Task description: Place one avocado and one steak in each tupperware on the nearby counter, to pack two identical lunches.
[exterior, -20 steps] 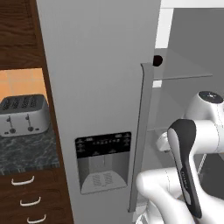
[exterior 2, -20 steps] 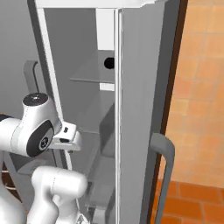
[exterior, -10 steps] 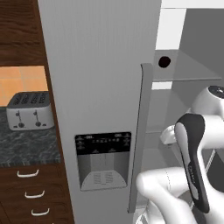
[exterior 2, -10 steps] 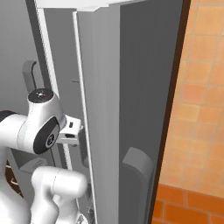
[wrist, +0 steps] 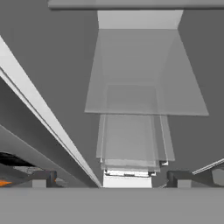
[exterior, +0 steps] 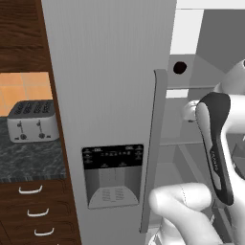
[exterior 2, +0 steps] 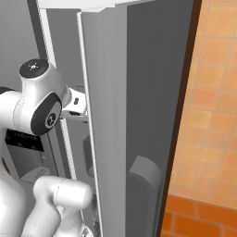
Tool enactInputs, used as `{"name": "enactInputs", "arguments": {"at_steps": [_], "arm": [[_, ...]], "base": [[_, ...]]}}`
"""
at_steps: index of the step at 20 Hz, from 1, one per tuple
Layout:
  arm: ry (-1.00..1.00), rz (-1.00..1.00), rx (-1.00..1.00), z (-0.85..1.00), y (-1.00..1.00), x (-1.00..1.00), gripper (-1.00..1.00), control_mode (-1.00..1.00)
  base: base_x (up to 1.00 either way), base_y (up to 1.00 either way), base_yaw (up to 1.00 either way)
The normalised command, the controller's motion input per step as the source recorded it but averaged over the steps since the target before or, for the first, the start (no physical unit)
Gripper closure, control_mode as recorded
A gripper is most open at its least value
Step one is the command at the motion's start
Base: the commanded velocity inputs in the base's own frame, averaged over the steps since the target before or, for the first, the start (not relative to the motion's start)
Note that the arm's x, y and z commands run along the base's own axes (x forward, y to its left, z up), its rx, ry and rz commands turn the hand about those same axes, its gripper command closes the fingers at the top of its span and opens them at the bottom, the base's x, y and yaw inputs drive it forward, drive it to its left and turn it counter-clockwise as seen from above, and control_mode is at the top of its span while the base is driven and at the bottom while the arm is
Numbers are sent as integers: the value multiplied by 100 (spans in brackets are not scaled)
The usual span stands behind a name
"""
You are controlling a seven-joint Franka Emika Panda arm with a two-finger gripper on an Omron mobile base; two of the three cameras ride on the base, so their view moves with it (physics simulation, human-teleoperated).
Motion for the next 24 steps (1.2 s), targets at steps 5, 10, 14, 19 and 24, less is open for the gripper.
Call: {"name": "enactInputs", "arguments": {"at_steps": [5,10,14,19,24], "arm": [[-27,-9,0,49,-37,51,-100,-100],[-33,-1,0,36,-34,47,-100,-100],[-16,-5,0,61,-2,41,-100,-100],[3,-5,0,21,-6,53,-100,-100],[8,-2,0,-8,0,65,-100,-100]], "base": [[0,0,0],[0,0,0],[0,0,0],[0,0,0],[0,0,0]]}}
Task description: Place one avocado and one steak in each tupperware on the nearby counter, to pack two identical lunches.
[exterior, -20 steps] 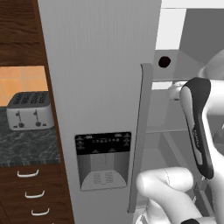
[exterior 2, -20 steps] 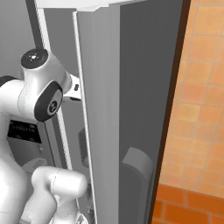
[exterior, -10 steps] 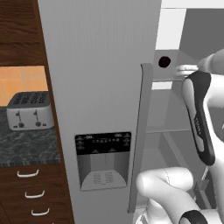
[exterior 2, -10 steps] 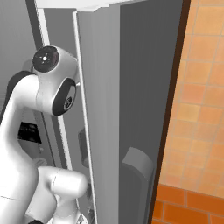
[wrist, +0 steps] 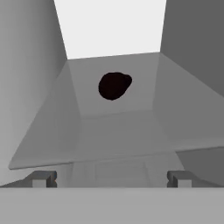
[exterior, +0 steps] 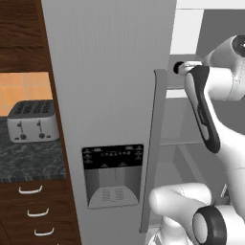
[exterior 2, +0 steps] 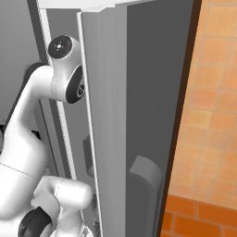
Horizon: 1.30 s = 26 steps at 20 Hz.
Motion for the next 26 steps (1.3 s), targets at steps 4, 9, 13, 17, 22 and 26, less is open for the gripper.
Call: {"name": "enactInputs", "arguments": {"at_steps": [4,9,13,17,22,26], "arm": [[4,0,0,-3,0,62,-100,-100],[5,0,0,-15,0,66,-100,-100],[4,0,0,0,-9,63,-100,-100],[1,-1,0,-3,-27,46,-100,-100],[9,-2,0,-8,-15,46,-100,-100],[11,-5,0,-1,-2,49,-100,-100]], "base": [[0,0,0],[0,0,0],[0,0,0],[0,0,0],[0,0,0],[0,0,0]]}}
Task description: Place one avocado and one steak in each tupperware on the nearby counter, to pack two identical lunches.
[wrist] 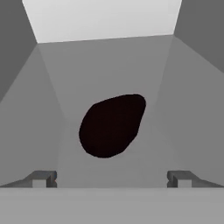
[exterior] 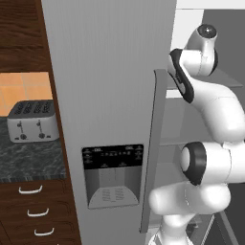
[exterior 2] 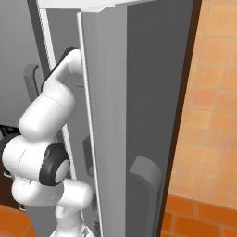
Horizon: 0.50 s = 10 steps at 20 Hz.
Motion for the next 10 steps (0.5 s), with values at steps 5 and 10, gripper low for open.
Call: {"name": "enactInputs", "arguments": {"at_steps": [5,10], "arm": [[11,-5,6,-9,-5,49,-100,-100],[7,-2,6,-19,-1,35,-100,-100]], "base": [[0,0,0],[0,0,0]]}}
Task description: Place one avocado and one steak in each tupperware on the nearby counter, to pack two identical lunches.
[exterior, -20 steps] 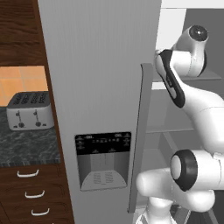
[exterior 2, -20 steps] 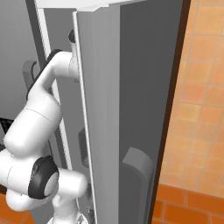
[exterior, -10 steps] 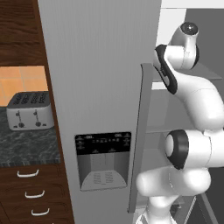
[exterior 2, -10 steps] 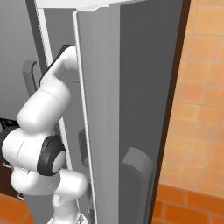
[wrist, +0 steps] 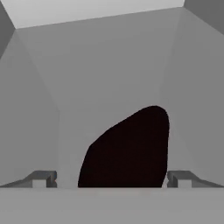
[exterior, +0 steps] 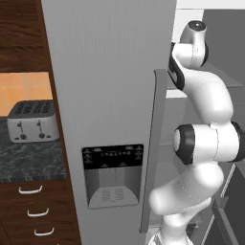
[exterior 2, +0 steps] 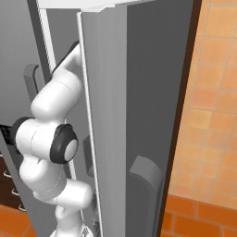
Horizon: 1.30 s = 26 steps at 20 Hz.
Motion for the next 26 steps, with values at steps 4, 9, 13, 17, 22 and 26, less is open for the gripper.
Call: {"name": "enactInputs", "arguments": {"at_steps": [4,9,13,17,22,26], "arm": [[5,0,3,-27,-8,20,-100,-100],[0,0,0,-35,-6,4,100,-100],[-26,1,3,-12,-2,-36,100,-100],[-33,1,2,-2,0,-54,100,-100],[-5,0,0,31,0,-85,100,-100],[0,0,0,36,6,-100,100,-100]], "base": [[0,0,0],[0,0,0],[0,0,0],[0,0,0],[0,0,0],[0,0,0]]}}
